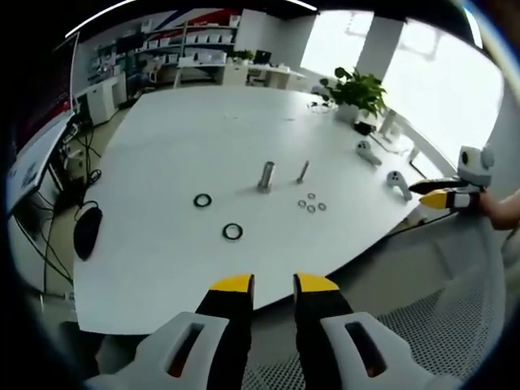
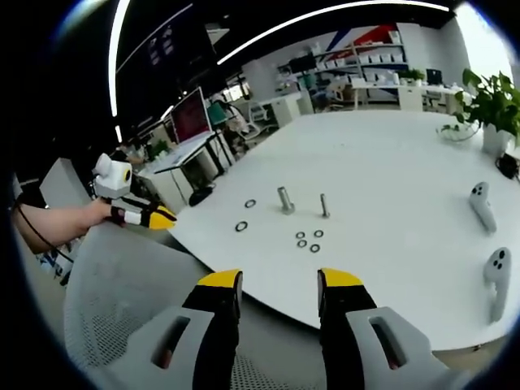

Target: Place the washer onto the threaded stud by aligning its center hole with the stud, sliding it down to the base, and recovering from edge contact or off-axis alignment until the washer reaches the visible bottom stop.

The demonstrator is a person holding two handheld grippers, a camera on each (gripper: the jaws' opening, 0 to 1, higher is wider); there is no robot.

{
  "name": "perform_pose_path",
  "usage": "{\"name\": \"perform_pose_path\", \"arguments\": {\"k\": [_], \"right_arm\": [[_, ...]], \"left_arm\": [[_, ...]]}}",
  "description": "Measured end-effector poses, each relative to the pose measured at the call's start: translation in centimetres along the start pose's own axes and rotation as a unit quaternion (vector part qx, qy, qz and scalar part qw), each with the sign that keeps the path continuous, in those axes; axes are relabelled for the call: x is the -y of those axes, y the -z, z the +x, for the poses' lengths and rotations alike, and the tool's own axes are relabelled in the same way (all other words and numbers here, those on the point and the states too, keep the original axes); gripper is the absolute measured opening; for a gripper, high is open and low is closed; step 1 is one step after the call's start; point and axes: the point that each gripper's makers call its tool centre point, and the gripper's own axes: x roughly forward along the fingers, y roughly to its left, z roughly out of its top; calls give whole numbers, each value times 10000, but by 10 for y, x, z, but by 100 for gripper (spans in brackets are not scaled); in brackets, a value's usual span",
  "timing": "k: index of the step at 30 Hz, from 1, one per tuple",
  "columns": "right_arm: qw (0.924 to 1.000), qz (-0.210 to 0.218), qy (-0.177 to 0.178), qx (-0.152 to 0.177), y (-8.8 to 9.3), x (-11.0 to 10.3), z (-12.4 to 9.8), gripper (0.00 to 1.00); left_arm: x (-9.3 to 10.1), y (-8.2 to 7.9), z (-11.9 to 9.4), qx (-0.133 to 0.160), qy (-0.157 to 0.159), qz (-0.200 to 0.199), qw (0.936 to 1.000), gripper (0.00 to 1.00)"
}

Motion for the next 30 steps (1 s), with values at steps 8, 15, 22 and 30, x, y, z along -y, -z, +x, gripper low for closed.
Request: {"name": "perform_pose_path", "arguments": {"k": [8, 15, 22, 30], "right_arm": [[9999, -169, -4, -37, 0, -1, 1, 39], [9997, -221, -65, -114, 2, -3, 2, 38], [9996, -239, -80, -148, 3, -3, 2, 36], [9995, -231, -70, -206, 5, -3, 2, 36]], "left_arm": [[-1, 0, 0, -1, -15, -12, 10000, 17], [-2, 2, 0, -35, -29, -24, 10000, 17], [-1, 2, 0, -51, -2, -4, 10000, 17], [0, 2, 1, -59, 16, 24, 10000, 17]]}}
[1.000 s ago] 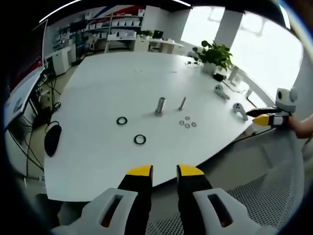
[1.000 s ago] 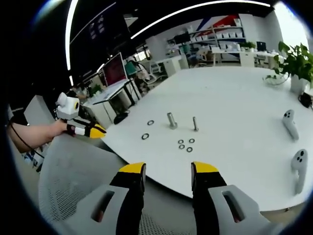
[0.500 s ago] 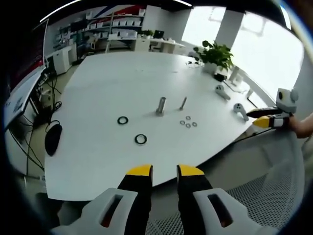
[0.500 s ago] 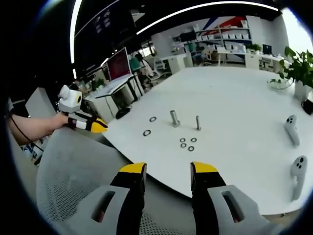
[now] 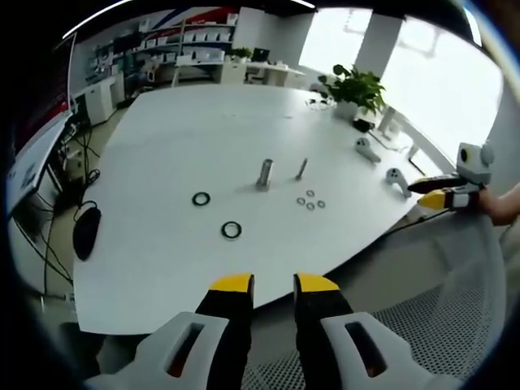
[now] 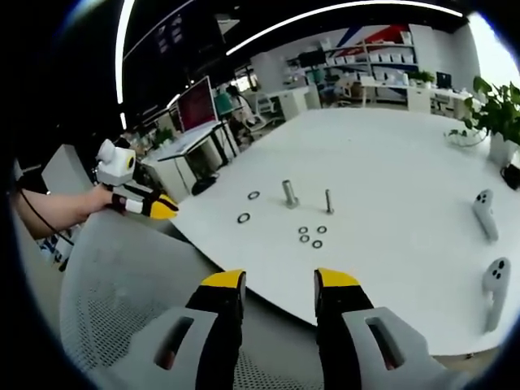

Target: Place the washer onto the threaded stud by aligning its center hole with the stud, sliding it down to the base, and recovering from edge contact or off-axis alignment until the washer reaches the visible bottom stop.

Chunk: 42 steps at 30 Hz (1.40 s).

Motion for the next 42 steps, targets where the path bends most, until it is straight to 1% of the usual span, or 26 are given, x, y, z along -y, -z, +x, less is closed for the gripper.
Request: {"name": "perform_pose_path", "arguments": {"k": [23, 29, 32, 34, 38, 40, 42], "right_arm": [[10000, -24, 0, -37, 1, 0, 0, 35], [9999, 16, 39, 120, -4, 2, -1, 35], [9998, 72, 110, 130, -4, 5, -2, 35], [9998, 100, 74, 137, -4, 4, -2, 35], [9999, 104, 5, 92, -1, 2, -1, 35], [9998, 127, 23, 178, -4, 3, -2, 35], [9997, 130, 33, 187, -5, 3, -2, 36]], "left_arm": [[0, 1, 0, -45, -37, -6, 10000, 17], [1, 2, 1, -95, -17, 37, 9999, 17], [1, 4, 1, -139, -18, 55, 9999, 17], [1, 4, 1, -157, -36, 51, 9999, 17], [-2, 3, 0, -98, -90, -30, 9999, 17], [-3, 3, 1, -103, -90, -34, 9999, 17], [-3, 5, 1, -156, -89, -12, 9998, 17]]}}
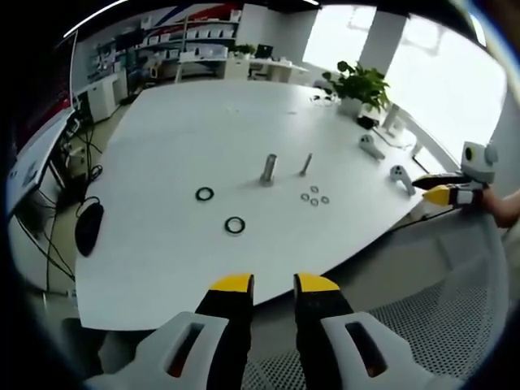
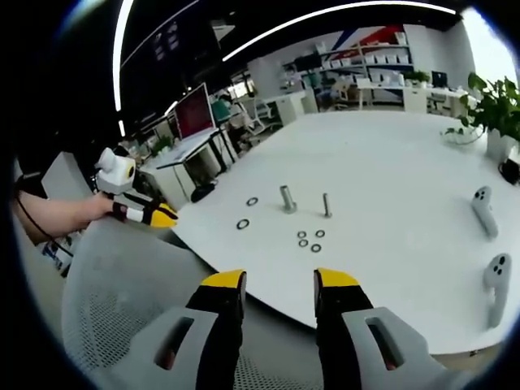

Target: Place the washer onto the threaded stud by aligning its center hole with the stud, sliding it down to the base, and recovering from edge contact or off-axis alignment until the washer reaches the visible bottom stop.

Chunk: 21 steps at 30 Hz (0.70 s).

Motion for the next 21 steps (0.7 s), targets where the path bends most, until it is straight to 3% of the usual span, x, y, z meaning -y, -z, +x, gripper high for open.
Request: {"name": "perform_pose_path", "arguments": {"k": [21], "right_arm": [[10000, -4, -59, -4, 1, -2, 0, 35]], "left_arm": [[-2, 0, 0, 62, -83, -71, 9999, 18]]}}
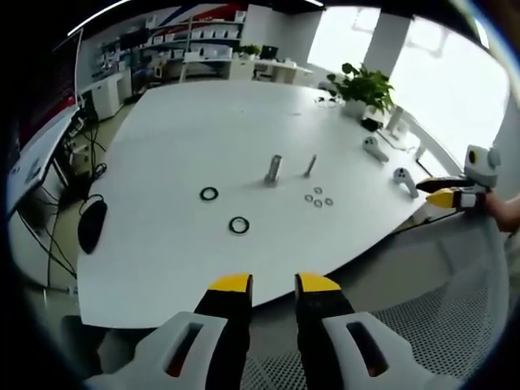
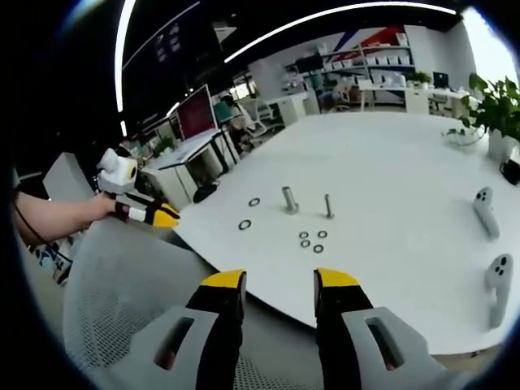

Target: Place the washer onto the threaded stud by aligning its center hole with the stud, sliding it down to the base, and recovering from edge contact or off-axis alignment until the washer reaches the visible bottom stop.

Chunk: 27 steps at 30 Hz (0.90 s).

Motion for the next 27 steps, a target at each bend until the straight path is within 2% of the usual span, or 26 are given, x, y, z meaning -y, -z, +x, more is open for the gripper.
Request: {"name": "perform_pose_path", "arguments": {"k": [6, 10, 15, 27], "right_arm": [[10000, 27, 51, 11, 0, 2, 0, 35], [10000, 32, 44, -43, 2, 2, 0, 35], [10000, 39, 46, -40, 1, 2, 0, 35], [9999, 78, 54, 87, -2, 2, -2, 35]], "left_arm": [[0, 0, 0, 21, 24, 7, 10000, 19], [2, 4, 1, -73, 48, 128, 9999, 20], [-1, -2, -1, 72, 22, -1, 10000, 20], [-4, 0, 0, 1, -63, 15, 10000, 20]]}}
